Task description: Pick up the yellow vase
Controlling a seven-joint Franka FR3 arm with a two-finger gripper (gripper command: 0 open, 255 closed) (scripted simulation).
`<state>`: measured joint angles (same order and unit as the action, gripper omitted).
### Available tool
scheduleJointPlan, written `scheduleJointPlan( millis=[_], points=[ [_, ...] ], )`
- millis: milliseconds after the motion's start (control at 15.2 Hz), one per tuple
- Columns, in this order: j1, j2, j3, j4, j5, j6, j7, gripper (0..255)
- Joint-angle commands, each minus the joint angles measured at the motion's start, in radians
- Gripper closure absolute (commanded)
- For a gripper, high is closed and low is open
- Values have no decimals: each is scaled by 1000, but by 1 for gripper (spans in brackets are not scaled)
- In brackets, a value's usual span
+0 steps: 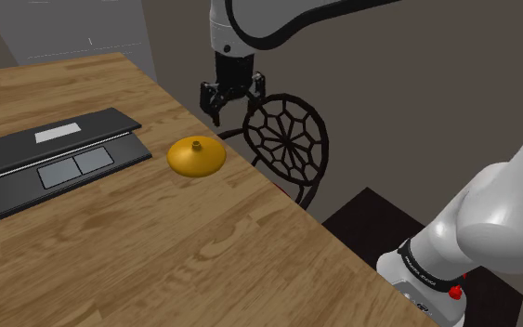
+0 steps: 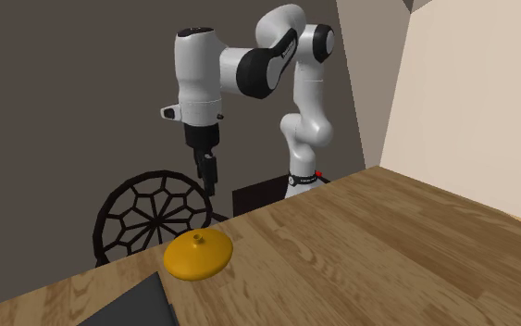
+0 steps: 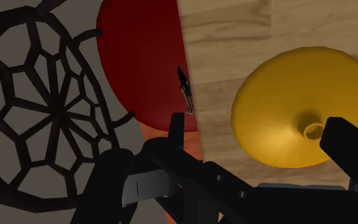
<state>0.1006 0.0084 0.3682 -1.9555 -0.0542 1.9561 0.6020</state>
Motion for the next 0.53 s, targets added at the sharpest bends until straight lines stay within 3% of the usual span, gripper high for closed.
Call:
scheduleJointPlan(
  millis=[0, 396, 462],
  points=[
    [18, 82, 16, 72, -34, 5, 53, 0],
    [94, 319, 28, 316, -133, -21, 173, 0],
    [95, 322, 26, 307, -135, -8, 174, 0]
  ],
)
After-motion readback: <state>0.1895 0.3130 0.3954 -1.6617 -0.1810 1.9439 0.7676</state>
